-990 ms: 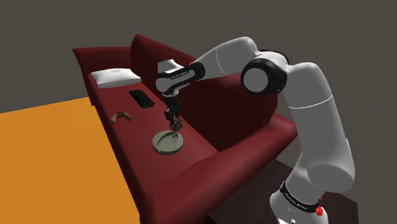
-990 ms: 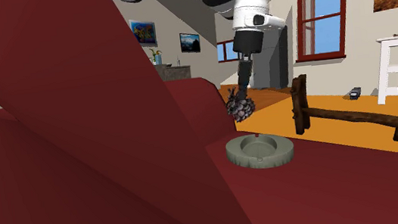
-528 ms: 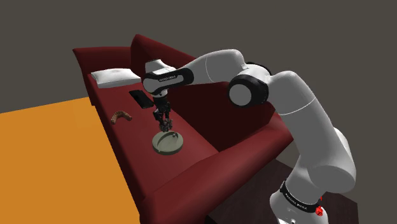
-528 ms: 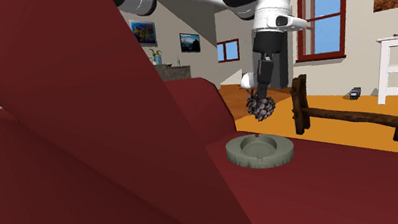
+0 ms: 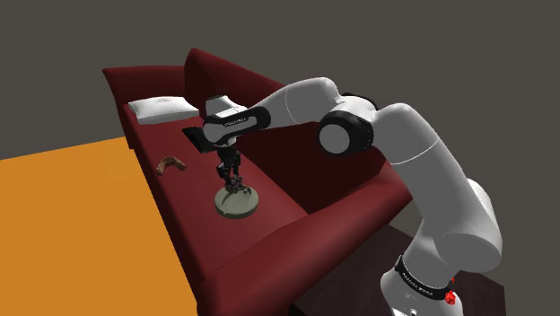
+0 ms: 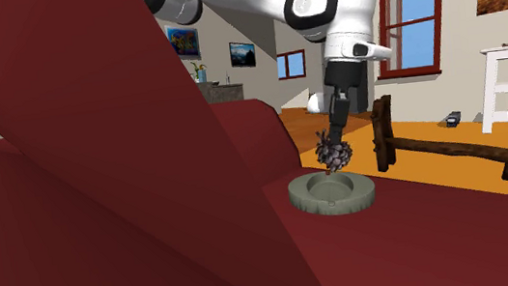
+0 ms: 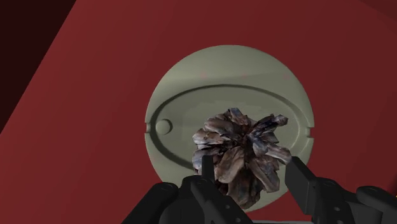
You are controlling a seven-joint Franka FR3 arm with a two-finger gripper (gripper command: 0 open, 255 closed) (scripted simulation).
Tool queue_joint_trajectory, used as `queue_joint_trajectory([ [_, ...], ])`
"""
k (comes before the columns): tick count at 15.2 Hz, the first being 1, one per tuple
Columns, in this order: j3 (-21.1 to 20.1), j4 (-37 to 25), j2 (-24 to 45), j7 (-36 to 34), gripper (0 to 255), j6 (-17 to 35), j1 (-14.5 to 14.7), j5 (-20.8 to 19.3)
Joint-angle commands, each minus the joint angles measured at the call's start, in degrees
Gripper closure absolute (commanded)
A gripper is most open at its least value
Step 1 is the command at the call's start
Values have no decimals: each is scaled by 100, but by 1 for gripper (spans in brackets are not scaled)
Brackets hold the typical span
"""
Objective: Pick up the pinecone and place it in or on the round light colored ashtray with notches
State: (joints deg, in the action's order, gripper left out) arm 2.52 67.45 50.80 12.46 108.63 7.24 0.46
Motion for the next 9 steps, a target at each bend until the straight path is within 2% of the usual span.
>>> queue_joint_trajectory([
  [1, -2, -13, 107, -5, 255, 99, 1, 2],
  [9, -7, -10, 331, -8, 255, 326, -2, 7],
])
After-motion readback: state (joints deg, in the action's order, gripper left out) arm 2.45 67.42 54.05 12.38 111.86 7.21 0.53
